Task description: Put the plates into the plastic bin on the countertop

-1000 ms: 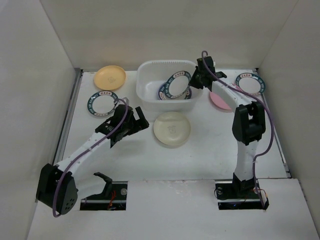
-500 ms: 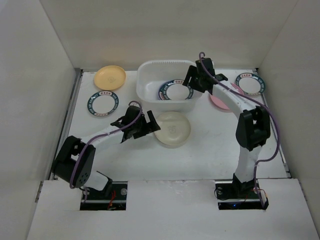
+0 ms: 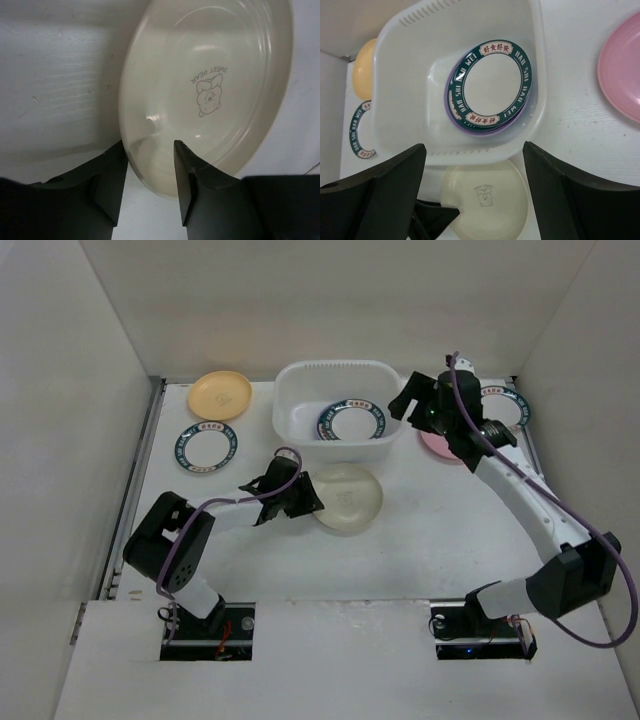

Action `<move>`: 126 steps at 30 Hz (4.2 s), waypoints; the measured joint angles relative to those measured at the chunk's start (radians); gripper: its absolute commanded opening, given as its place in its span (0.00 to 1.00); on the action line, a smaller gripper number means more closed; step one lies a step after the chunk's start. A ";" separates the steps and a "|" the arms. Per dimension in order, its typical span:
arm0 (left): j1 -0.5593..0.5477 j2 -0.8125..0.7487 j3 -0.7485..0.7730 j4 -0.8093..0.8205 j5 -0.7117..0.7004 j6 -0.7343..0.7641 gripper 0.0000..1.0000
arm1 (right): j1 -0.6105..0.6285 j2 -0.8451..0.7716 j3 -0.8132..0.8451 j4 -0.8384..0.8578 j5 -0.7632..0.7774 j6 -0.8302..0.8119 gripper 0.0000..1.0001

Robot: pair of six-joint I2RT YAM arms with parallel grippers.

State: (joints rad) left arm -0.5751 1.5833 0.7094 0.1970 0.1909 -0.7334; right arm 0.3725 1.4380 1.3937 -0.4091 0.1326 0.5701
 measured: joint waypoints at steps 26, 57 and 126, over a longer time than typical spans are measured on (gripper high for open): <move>0.110 -0.496 0.579 -0.711 -0.152 0.168 0.06 | -0.377 -0.311 -0.665 0.015 0.011 0.190 0.83; 0.231 0.672 1.289 -0.607 -0.087 0.283 0.32 | -0.570 -0.328 -0.710 0.082 0.006 0.276 0.82; 0.688 -0.673 0.082 -0.727 -0.211 0.081 1.00 | -0.142 0.459 0.618 -0.094 -0.265 0.296 0.00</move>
State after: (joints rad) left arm 0.1131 0.9100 0.7914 -0.5297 -0.0200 -0.6521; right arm 0.2306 1.8965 2.0121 -0.5034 -0.1322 0.8665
